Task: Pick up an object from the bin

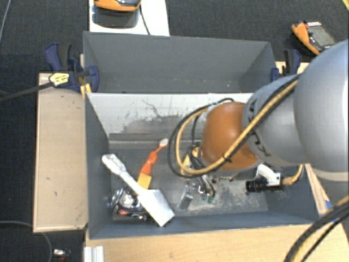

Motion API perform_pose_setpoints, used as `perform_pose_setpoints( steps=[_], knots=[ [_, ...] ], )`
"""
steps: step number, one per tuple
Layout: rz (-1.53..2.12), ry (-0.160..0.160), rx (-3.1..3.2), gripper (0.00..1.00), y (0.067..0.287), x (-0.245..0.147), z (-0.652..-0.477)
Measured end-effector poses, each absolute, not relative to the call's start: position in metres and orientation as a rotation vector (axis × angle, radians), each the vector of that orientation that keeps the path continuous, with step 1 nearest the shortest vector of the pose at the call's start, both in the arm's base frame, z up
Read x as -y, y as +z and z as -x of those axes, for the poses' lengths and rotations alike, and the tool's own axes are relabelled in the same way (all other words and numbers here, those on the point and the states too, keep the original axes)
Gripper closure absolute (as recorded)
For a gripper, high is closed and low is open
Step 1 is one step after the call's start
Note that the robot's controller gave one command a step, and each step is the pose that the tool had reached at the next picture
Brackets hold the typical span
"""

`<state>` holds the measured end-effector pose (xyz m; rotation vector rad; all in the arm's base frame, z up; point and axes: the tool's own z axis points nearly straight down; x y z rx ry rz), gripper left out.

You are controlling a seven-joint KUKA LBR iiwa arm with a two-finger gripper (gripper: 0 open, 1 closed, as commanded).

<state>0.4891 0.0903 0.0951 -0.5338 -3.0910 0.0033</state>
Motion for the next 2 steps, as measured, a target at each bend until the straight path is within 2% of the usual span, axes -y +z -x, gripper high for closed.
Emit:
perform_pose_setpoints(
  steps=[1, 2],
  knots=[
    [0.682, 0.001, 3.062, 0.00, 0.0787, -0.0841, -0.4918],
    [0.475, -0.003, 3.105, 0.00, 0.0694, -0.0789, -0.4956]
  ],
)
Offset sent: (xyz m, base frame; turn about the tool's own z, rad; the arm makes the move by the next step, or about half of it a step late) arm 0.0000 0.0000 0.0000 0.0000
